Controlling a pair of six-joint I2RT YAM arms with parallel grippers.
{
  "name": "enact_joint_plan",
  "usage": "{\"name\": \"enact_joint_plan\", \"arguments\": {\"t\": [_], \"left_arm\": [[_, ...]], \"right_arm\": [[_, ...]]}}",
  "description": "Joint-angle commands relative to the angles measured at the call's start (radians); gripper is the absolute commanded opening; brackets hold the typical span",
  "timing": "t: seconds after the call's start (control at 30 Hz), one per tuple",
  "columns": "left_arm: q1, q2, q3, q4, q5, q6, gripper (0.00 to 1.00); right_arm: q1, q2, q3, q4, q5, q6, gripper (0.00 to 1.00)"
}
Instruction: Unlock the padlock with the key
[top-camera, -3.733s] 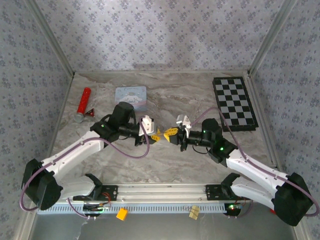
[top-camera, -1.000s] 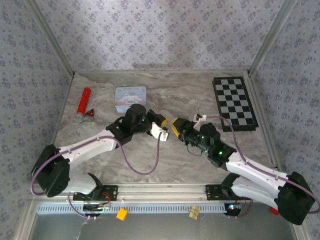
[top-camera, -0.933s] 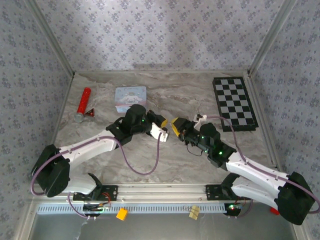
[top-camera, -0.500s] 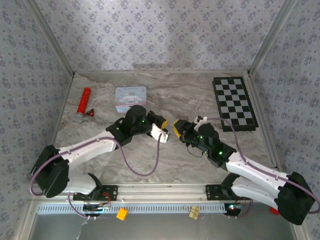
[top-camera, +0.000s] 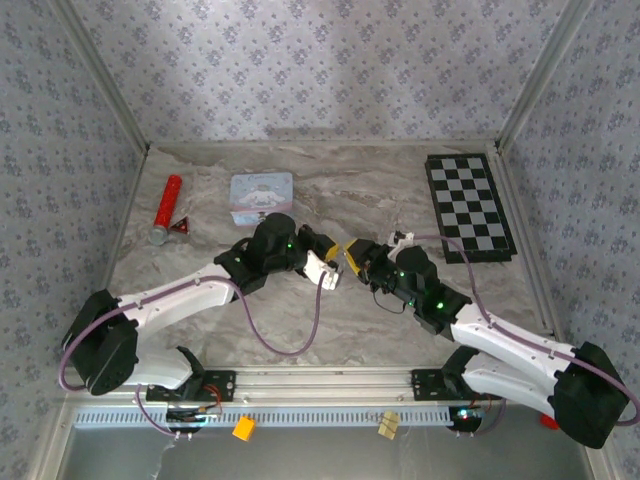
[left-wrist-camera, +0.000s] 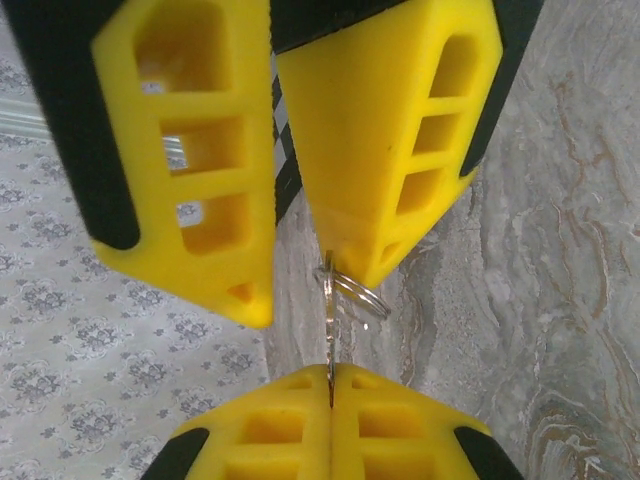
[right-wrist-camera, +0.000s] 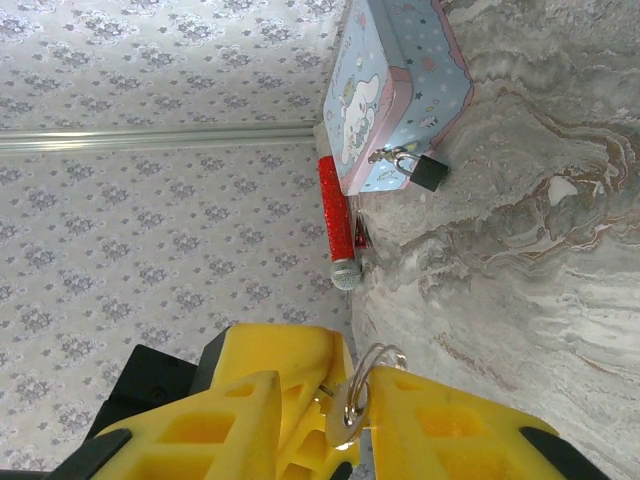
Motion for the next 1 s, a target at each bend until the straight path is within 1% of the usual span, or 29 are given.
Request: {"name": "enact_joint_plan", "arguments": {"t": [0.0, 0.3, 0.9, 0.97], "left_arm": [[-0.009, -0.022, -0.005, 0.008, 0.003, -0.006, 0.0], [-0.015, -0.024, -0.007, 0.012, -0.009, -0.003, 0.0], [-0.016, -0.018, -0.019, 0.039, -0.032, -0.004, 0.0], [-0.017, -0.02, -0.025, 0.049, -0.033, -0.011, 0.02]], "right_arm": [[-0.004, 0.001, -0.002, 0.025, 0.013, 0.019, 0.28], [-0.002, 0.013, 0.0, 0.026, 0.01, 0.021, 0.26], [-0.002, 0.001, -0.003, 0.007, 0.032, 0.008, 0.14], [-0.002, -0.005, 0.0, -0.003, 0.037, -0.001, 0.12]]}}
